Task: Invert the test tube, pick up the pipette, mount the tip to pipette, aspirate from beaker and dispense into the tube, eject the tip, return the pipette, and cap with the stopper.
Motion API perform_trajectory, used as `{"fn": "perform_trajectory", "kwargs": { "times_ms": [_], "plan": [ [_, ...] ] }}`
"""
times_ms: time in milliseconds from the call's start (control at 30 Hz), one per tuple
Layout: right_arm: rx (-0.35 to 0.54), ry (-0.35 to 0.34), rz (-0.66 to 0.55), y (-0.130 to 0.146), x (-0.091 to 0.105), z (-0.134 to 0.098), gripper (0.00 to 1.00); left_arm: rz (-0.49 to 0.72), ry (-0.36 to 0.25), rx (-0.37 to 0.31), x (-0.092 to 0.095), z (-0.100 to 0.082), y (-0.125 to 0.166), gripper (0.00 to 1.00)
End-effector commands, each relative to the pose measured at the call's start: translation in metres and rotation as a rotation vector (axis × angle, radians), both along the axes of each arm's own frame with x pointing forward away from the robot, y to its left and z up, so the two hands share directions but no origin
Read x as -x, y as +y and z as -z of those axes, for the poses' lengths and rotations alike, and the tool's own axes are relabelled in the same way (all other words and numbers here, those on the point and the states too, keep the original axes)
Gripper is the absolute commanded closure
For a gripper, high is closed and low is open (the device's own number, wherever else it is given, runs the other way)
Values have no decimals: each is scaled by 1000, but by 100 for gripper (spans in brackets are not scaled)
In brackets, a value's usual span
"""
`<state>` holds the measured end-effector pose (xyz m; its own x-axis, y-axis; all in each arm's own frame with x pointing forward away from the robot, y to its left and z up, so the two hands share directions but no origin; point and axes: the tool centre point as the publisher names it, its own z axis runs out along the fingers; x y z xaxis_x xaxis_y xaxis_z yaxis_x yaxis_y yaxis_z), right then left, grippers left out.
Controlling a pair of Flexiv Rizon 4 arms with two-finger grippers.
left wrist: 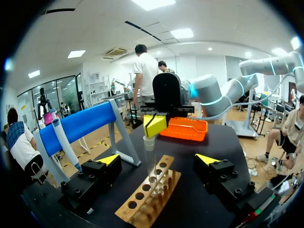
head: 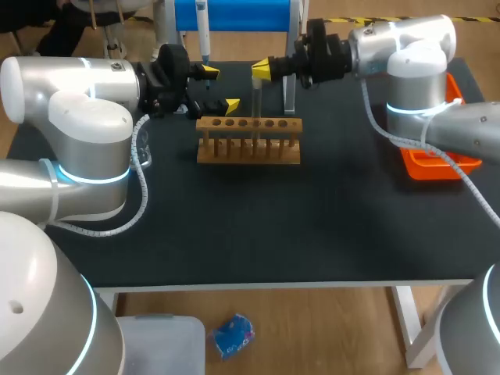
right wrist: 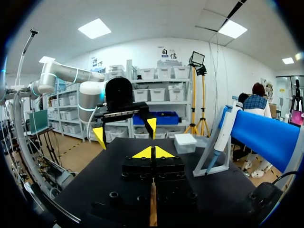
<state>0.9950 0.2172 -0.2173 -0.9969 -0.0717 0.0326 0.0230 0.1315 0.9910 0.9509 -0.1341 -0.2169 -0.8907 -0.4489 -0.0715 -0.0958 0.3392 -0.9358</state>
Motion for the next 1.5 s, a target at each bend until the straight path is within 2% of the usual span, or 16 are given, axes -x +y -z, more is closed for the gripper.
{"fn": "perform_trajectory", "kwargs": {
  "times_ms": [33, 800, 1033, 1267, 1300, 1333, 1367, 1500],
  "plan": [
    [-2, 4, -3, 1, -2, 5, 100, 1, -3, 3, 0, 1, 0, 0],
    [-14, 52, 6, -1, -3, 20, 100, 1, -3, 3, 0, 1, 0, 0],
    [-58, 28, -5, -2, 0, -1, 100, 1, -3, 3, 0, 1, 0, 0],
    [-57, -10, -12, -8, 4, -24, 100, 1, -3, 3, 0, 1, 0, 0],
    [-41, -18, -8, -10, 5, -27, 94, 1, -3, 3, 0, 1, 0, 0],
    [-28, -24, -2, -12, 6, -29, 55, 1, -3, 3, 0, 1, 0, 0],
    [-21, -30, -2, -15, 6, -32, 0, 1, -3, 3, 0, 1, 0, 0],
    [43, -71, 14, -27, 8, -40, 0, 1, -3, 3, 0, 1, 0, 0]
  ]
}}
